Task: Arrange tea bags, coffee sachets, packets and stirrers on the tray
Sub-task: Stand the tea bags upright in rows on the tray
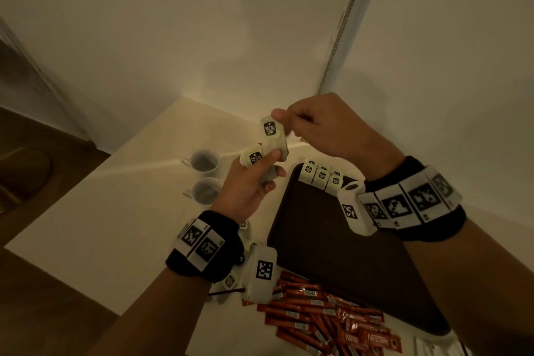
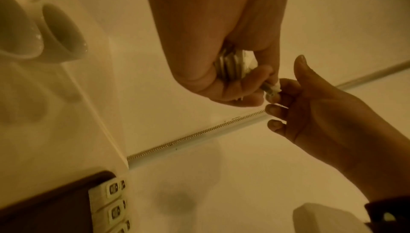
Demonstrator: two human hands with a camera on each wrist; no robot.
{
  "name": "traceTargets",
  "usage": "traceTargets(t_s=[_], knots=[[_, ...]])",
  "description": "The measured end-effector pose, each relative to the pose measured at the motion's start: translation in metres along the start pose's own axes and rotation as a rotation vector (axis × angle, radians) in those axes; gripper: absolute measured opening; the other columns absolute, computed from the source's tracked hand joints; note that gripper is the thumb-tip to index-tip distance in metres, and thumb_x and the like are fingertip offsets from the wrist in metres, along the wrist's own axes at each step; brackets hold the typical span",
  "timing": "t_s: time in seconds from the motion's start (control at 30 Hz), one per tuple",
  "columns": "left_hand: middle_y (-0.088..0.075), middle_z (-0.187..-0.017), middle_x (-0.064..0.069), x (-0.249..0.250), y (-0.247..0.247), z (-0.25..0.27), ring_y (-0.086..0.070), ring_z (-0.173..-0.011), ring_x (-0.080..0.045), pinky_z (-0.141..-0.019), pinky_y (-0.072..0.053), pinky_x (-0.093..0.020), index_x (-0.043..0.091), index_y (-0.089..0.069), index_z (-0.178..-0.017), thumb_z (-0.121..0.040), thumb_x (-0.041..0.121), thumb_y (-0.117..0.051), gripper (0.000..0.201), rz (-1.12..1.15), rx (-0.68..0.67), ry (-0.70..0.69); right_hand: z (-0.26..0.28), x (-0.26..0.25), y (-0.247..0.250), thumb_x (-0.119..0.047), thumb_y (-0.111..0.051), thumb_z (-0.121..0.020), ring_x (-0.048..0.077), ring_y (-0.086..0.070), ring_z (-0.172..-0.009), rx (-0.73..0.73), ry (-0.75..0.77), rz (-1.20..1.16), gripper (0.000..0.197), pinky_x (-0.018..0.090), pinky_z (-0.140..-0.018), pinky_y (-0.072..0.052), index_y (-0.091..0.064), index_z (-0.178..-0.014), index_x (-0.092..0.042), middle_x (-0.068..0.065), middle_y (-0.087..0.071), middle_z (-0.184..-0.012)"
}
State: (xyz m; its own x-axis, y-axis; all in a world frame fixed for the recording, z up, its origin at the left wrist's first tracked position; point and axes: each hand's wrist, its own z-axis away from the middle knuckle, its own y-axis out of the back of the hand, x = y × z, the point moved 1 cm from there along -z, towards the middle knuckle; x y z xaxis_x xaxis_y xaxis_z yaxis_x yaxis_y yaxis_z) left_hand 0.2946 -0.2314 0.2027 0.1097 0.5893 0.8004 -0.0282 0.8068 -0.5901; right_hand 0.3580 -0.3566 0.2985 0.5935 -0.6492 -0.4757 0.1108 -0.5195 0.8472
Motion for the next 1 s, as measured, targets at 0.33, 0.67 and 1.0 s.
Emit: traceTargets(t_s=[0.33, 0.67, 1.0], knots=[[-0.073, -0.087, 0.000, 0.000, -0.004, -0.003, -0.070, -0.076, -0.016, -0.053, -0.049, -0.018, 0.018, -0.063, -0.093, -0.090, 0.013, -0.058, 0.008, -0.091, 0.021, -0.038, 0.008, 0.017, -0.007, -0.041, -0.063, -0.085, 0.021, -0.056, -0.065, -0.020, -0.117, -0.180, 0.038, 0.025, -0.059, -0.043, -0.064, -0.074, -0.005, 0.013, -0.062, -0.071], [-0.073, -0.087, 0.002, -0.009, -0.009, -0.009, -0.069, -0.077, -0.011, -0.059, -0.050, -0.017, 0.018, -0.064, -0.095, -0.074, 0.020, -0.066, 0.021, -0.050, 0.019, -0.076, 0.005, 0.014, -0.006, -0.016, -0.072, -0.081, 0.001, -0.057, -0.052, 0.061, -0.171, -0.431, 0.022, 0.014, -0.050, -0.043, -0.061, -0.100, -0.013, 0.003, -0.063, -0.066], [-0.072, -0.084, 0.001, -0.023, -0.011, -0.016, -0.066, -0.073, -0.010, -0.050, -0.048, -0.014, 0.015, -0.063, -0.097, -0.080, 0.026, -0.061, 0.020, 0.126, 0.095, 0.046, 0.003, 0.029, -0.014, -0.011, -0.065, -0.087, -0.001, -0.060, -0.049, 0.142, -0.270, -0.356, 0.016, 0.014, -0.049, -0.049, -0.068, -0.102, -0.010, 0.003, -0.067, -0.069]])
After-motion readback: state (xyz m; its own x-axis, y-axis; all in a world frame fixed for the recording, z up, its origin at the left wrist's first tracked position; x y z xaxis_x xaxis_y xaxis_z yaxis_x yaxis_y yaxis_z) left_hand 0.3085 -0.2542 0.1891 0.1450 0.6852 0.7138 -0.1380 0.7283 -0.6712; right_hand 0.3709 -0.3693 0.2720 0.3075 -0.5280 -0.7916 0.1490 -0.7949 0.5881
